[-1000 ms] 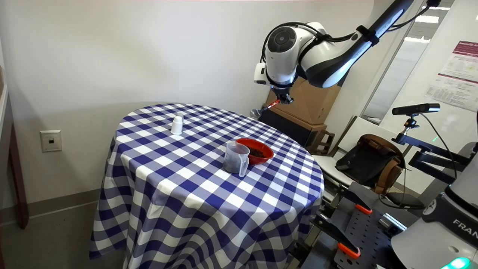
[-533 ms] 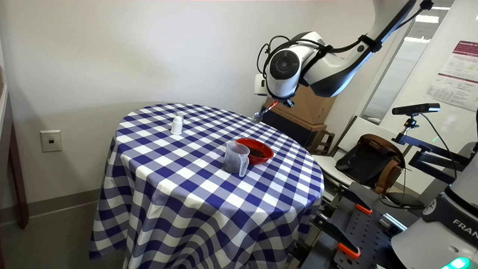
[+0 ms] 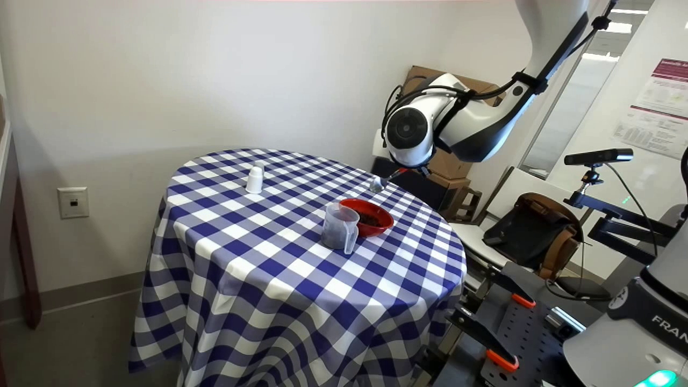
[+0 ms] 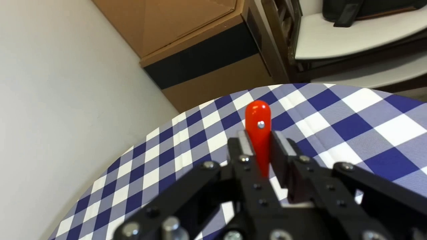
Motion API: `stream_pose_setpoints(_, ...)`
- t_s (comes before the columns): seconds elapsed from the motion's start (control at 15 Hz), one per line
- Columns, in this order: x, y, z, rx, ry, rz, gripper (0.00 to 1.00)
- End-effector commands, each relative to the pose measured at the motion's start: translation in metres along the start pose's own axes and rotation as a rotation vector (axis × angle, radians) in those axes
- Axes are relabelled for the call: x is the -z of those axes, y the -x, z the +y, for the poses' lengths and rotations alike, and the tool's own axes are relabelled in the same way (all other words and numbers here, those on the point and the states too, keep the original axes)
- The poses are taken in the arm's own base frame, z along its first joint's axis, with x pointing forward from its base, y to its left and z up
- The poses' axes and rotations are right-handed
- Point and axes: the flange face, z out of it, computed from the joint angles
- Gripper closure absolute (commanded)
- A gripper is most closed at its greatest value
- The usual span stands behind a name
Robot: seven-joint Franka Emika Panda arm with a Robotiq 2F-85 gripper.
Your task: Pick up the spoon and scoop some of the objects from the red bowl and put them in the measuring cup, then put the spoon on the table
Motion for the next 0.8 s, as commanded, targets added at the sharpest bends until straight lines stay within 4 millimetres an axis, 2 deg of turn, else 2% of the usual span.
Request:
stream_pose_setpoints(0.0, -0.002, -0.005, -0.014, -0.091, -0.053, -0.043, 0.90)
stream_pose_setpoints(0.47, 0.005, -0.020, -0.029, -0.337, -0.119, -0.120, 0.90)
stream_pose_setpoints(0.73, 0.008, -0.024, -0.038, -0.362, -0.074, -0.174, 0.90)
